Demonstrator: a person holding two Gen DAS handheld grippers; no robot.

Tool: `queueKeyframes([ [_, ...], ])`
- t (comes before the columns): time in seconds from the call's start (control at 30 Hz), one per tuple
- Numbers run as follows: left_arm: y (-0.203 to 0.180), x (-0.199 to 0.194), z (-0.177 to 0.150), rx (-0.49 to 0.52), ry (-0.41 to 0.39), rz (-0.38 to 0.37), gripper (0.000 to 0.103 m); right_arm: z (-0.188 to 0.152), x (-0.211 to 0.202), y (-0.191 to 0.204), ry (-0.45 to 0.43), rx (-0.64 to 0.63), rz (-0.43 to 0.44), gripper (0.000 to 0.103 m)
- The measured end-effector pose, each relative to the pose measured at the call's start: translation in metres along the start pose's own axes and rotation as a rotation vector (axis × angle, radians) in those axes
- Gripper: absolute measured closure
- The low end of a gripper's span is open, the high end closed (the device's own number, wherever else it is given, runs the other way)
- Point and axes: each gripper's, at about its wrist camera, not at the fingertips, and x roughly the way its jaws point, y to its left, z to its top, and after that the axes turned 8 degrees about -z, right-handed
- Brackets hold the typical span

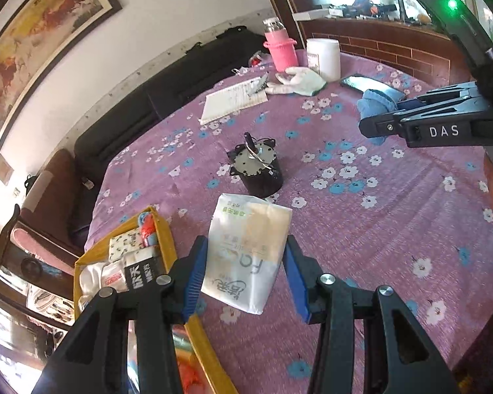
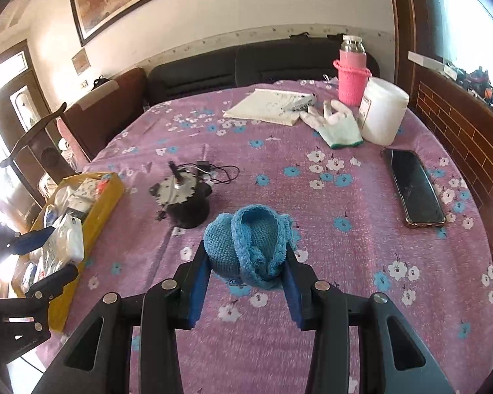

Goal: Organize soft objects
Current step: 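Carry both held items into the yellow tray and open both tools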

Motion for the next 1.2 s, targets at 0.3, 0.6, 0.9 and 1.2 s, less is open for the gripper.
queueKeyframes([
  [0.3, 0.014, -0.035, -0.024, -0.058, -0.045, 0.02, 0.058, -0.005, -0.025, 0.037, -0.033, -0.06, 0.051, 0.059],
  [0.6, 0.101, -0.04, -0.065, -0.269, 0.001, 0.082, 0.058, 0.003, -0.014, 0.112, 0.011, -0.13, 0.215, 0.059],
  [0.9, 0.197, -0.02, -0.104, -0.477, 0.062, 0.139, 0.058, 0.006, 0.018, 0.195, 0.088, -0.196, 0.357, 0.058],
  [1.2, 0.263, 0.019, -0.139, -0.687, 0.101, 0.064, 0.057, -0.002, 0.057, 0.267, 0.198, -0.259, 0.485, 0.058],
])
